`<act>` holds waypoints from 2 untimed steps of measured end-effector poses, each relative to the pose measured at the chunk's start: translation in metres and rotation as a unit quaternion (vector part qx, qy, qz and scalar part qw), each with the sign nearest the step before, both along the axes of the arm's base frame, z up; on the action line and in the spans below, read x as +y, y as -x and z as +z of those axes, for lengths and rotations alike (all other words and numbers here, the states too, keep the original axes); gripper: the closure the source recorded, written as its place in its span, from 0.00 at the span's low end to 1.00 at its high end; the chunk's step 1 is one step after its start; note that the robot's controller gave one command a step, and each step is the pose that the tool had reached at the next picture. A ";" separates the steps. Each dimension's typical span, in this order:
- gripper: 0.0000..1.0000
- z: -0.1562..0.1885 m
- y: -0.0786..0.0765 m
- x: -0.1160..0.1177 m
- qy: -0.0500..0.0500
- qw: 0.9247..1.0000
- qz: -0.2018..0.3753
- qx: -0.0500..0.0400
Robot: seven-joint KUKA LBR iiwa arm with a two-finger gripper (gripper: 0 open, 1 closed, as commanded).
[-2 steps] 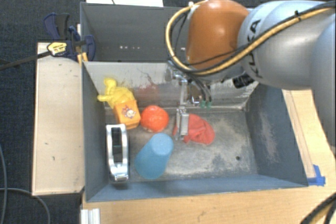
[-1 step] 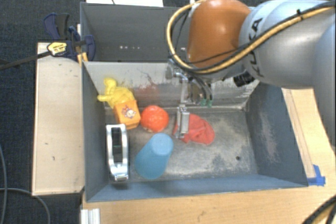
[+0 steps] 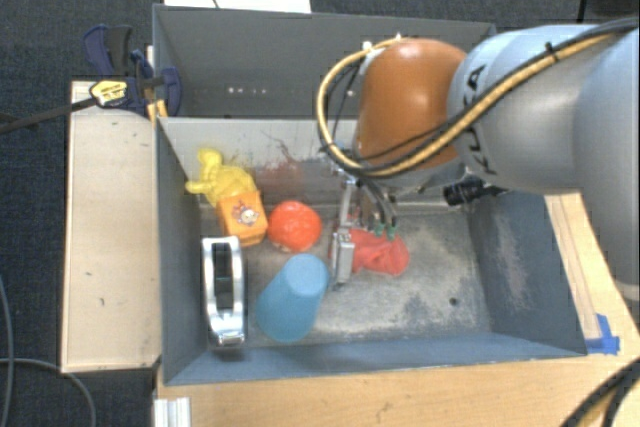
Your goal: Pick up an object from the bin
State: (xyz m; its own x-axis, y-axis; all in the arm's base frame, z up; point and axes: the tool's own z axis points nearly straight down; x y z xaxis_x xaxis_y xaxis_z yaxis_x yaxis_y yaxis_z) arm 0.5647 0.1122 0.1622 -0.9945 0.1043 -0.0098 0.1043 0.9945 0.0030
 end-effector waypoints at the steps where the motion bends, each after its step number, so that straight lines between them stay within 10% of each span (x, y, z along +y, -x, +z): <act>1: 0.00 -0.017 0.014 -0.028 0.001 1.000 0.006 0.007; 2: 0.00 -0.035 0.014 -0.008 0.002 1.000 0.017 0.002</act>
Offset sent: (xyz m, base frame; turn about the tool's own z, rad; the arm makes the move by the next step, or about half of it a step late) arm -0.0214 0.0296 -0.0605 -0.0150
